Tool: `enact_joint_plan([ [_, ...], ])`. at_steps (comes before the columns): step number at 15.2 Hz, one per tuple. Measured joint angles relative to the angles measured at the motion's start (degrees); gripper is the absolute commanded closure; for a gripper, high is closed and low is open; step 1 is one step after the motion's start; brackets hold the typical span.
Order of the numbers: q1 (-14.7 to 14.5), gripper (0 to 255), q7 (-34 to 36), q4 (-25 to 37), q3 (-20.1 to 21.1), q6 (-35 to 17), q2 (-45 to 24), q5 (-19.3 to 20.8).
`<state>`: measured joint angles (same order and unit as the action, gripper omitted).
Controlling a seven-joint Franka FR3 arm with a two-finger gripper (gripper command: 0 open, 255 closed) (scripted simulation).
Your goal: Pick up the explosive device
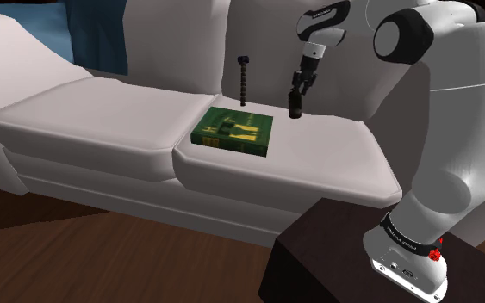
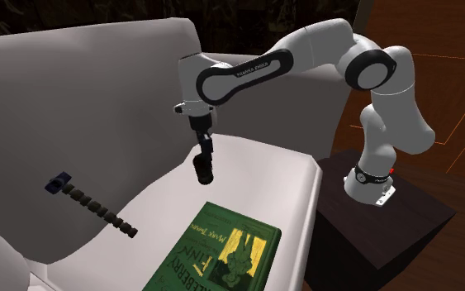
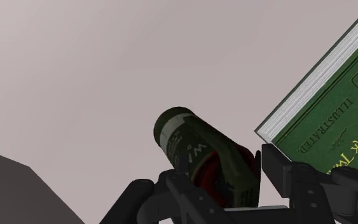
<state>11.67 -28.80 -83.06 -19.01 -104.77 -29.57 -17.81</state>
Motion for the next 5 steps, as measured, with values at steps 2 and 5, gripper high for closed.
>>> enact_joint_plan([
  [2, 0.16, 255, 0.21, 1.27, -0.1, 1.49, 0.25, 0.17],
  [5, 0.24, 255, 0.5, 2.45, -0.21, 3.04, 0.67, 0.38],
])
